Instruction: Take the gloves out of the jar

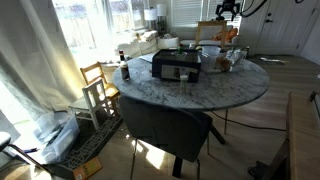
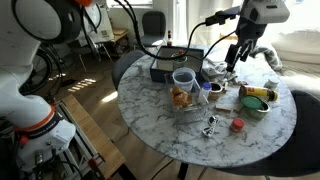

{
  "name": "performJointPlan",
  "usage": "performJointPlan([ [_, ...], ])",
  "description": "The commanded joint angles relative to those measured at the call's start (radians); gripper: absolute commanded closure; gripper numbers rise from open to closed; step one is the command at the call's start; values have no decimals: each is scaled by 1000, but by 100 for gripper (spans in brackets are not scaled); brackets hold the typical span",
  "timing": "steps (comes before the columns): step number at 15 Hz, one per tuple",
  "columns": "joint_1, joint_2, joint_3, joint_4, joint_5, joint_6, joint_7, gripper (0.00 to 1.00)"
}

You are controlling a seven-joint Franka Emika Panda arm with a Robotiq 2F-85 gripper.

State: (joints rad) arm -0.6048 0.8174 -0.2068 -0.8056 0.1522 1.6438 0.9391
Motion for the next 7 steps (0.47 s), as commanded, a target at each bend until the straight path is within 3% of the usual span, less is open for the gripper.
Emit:
performJointPlan([
  [1,48,-132,24,-216,-21,74,-168,0],
  [4,107,-204,43,-335,-35,105,-274,0],
  [5,73,-108,27,-175,-12,58,-209,0],
  [7,91,-118,28,-188,-12,60,-210,0],
])
